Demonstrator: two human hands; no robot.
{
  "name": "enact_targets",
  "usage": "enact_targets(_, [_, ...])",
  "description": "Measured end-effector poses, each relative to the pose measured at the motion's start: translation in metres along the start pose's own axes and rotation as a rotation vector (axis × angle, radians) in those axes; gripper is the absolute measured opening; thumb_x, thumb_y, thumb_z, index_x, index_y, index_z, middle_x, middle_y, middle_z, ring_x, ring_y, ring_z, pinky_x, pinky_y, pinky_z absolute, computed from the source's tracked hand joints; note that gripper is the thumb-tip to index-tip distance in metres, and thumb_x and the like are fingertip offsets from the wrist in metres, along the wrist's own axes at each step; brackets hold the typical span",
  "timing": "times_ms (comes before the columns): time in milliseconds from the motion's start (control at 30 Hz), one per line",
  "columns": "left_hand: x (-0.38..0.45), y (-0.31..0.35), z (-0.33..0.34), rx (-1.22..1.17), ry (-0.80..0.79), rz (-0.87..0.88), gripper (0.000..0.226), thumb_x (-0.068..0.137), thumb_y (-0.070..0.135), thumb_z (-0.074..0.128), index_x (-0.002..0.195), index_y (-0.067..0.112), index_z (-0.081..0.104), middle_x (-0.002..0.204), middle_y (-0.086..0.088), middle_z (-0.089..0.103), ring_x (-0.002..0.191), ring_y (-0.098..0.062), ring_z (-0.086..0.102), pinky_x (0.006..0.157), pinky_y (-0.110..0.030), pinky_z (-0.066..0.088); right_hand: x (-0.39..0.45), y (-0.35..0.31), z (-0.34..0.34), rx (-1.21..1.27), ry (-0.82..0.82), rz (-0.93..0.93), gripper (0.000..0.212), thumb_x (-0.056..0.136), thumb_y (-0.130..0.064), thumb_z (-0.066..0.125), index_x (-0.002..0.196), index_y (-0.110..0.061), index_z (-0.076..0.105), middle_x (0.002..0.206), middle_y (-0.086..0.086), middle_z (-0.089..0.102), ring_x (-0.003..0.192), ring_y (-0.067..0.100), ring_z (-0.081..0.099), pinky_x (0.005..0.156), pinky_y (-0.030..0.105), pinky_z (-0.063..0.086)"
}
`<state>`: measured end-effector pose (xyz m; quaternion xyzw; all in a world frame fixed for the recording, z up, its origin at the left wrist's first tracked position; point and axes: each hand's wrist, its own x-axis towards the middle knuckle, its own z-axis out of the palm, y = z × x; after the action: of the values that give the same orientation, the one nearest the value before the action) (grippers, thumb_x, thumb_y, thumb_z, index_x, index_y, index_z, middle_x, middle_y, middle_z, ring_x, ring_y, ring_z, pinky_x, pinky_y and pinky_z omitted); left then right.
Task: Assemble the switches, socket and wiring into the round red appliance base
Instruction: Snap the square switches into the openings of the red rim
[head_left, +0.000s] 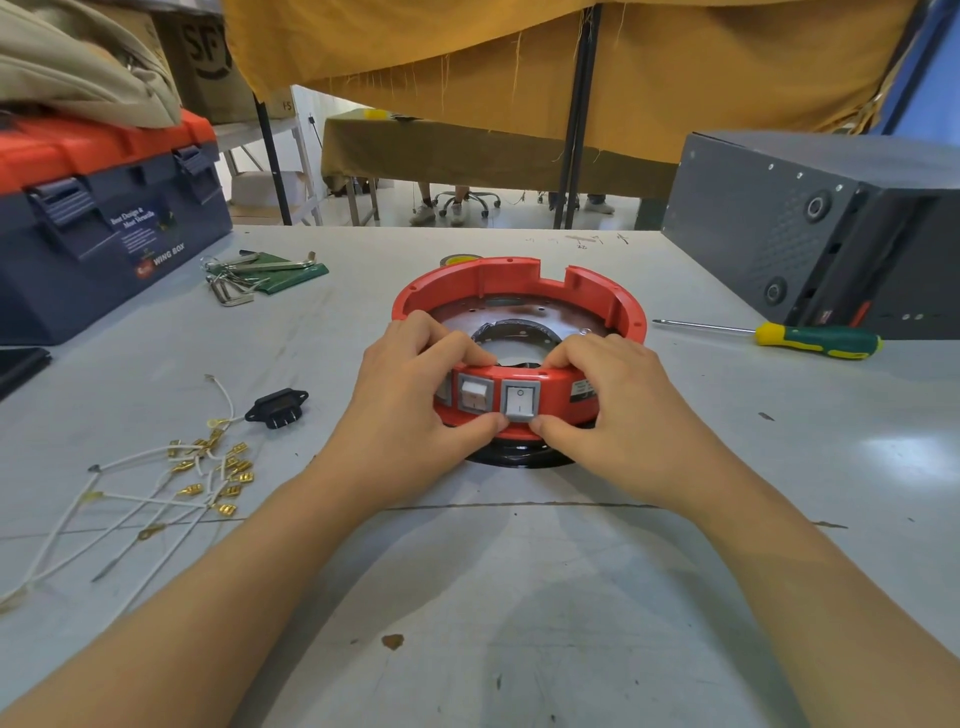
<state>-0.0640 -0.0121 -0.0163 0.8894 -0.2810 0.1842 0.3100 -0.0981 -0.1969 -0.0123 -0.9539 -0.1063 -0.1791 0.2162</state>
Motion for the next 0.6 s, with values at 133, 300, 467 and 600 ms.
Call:
enact_targets(133, [-0.0001, 0.0, 0.0004, 0.014, 0.027, 0.005, 0.036, 0.072, 0.033, 0.076, 0.104, 0.024, 0.064, 0.1, 0.004, 0.048, 0.098, -0.012, 0.042, 0.085, -0.029, 0.04, 0.0003, -0.0017, 0.0013, 0.027, 0.033, 0.015, 0.025, 0.077, -0.033, 0.069, 0.094, -0.026, 0.053, 0.096, -0.008, 0.055, 0.094, 0.012, 0.044, 0.085, 0.025, 0.033])
enact_targets(300, [0.0004, 0.0, 0.001, 0.021, 0.035, 0.014, 0.034, 0.072, 0.03, 0.077, 0.102, 0.022, 0.065, 0.098, 0.002, 0.049, 0.096, -0.015, 0.045, 0.083, -0.033, 0.041, 0.0005, -0.0019, 0.0022, 0.022, 0.033, 0.034, 0.026, 0.077, -0.033, 0.071, 0.095, -0.024, 0.055, 0.098, -0.007, 0.056, 0.096, 0.013, 0.044, 0.087, 0.025, 0.034])
enact_targets(467, [0.0019, -0.0005, -0.0009, -0.019, 0.032, 0.01, 0.025, 0.077, 0.036, 0.07, 0.1, 0.024, 0.066, 0.096, 0.004, 0.051, 0.095, -0.012, 0.047, 0.078, -0.017, 0.039, 0.0002, -0.0009, -0.0039, 0.061, 0.0, 0.008, 0.021, 0.08, -0.031, 0.069, 0.096, -0.024, 0.057, 0.094, -0.011, 0.056, 0.094, 0.011, 0.047, 0.089, 0.026, 0.036])
enact_targets(600, [0.0013, 0.0021, -0.0006, -0.057, 0.057, -0.018, 0.021, 0.081, 0.038, 0.067, 0.096, 0.024, 0.069, 0.091, 0.004, 0.051, 0.091, -0.013, 0.048, 0.075, -0.014, 0.037, -0.0002, -0.0006, -0.0062, 0.136, 0.022, 0.014, 0.019, 0.085, -0.036, 0.058, 0.097, -0.022, 0.064, 0.092, -0.01, 0.06, 0.091, 0.007, 0.05, 0.085, 0.024, 0.041])
